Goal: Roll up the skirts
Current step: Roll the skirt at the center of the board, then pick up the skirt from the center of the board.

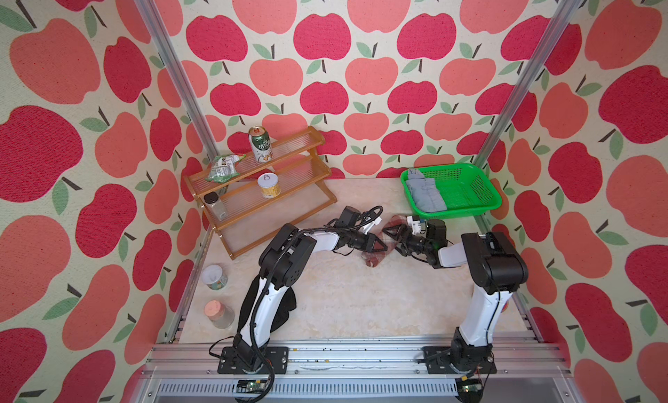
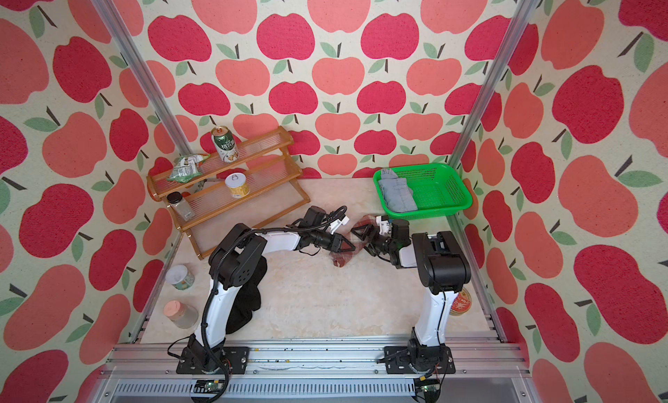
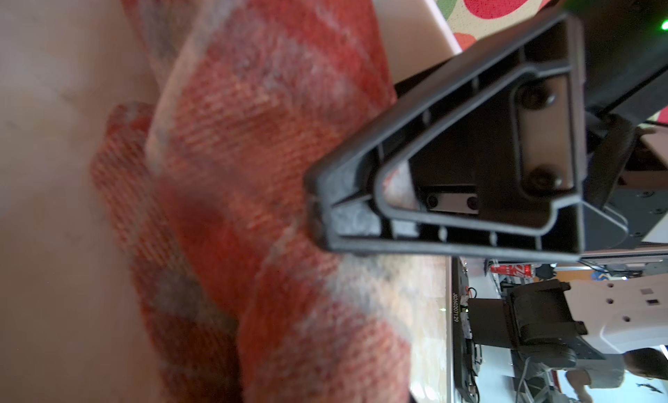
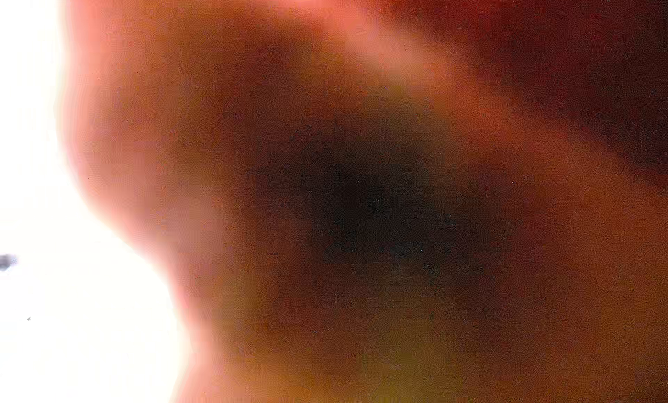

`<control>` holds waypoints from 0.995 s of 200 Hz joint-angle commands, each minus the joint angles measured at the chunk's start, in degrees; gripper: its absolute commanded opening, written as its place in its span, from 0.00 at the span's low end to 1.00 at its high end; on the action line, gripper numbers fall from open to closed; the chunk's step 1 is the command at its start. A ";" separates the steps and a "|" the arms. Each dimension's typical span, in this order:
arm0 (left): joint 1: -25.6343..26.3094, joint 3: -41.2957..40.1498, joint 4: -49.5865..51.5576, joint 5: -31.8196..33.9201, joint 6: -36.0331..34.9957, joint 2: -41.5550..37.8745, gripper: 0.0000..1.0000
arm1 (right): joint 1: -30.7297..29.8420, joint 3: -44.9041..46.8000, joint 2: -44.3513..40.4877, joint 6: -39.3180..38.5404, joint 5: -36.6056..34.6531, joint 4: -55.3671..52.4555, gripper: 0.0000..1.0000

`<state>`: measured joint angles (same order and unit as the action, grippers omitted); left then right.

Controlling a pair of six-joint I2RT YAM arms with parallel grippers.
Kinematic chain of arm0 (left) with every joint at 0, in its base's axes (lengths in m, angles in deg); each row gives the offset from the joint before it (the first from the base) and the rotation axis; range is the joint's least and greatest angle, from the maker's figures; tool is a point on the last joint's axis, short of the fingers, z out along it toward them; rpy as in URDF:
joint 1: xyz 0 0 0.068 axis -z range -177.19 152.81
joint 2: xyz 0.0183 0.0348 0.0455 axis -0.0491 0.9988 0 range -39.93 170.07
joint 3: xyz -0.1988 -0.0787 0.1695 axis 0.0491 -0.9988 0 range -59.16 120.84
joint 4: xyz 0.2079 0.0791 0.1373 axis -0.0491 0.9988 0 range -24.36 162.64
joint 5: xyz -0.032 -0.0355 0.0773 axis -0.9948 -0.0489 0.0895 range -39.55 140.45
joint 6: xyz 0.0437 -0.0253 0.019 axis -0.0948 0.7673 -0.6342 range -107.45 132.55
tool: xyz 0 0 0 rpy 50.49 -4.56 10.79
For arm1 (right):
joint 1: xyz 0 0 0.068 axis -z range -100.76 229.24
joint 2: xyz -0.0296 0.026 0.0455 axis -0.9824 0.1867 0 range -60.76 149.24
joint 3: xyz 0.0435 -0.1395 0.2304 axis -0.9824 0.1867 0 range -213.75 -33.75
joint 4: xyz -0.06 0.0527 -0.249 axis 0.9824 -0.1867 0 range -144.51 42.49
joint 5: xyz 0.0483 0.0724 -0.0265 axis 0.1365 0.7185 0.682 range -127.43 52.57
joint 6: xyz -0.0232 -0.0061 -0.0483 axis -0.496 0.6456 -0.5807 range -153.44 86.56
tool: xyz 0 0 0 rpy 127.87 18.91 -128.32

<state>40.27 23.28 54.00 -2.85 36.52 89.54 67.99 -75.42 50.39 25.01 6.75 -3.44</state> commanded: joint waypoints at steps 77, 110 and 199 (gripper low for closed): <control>0.88 2.36 -3.84 -10.61 6.88 5.11 0.40 | -2.55 -4.27 2.63 -2.57 -0.76 -9.82 0.53; 0.04 1.89 1.88 -7.80 3.45 2.87 0.71 | -2.47 -9.47 -2.67 -10.43 -1.51 -25.36 0.38; -5.89 -7.57 18.88 18.44 -9.97 -23.64 1.00 | 0.60 -45.08 -4.32 -38.49 1.35 -79.31 0.36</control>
<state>35.00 19.25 67.77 4.91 31.40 74.15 67.86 -110.19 47.22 -2.16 5.33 -64.16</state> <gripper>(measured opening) 0.996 0.417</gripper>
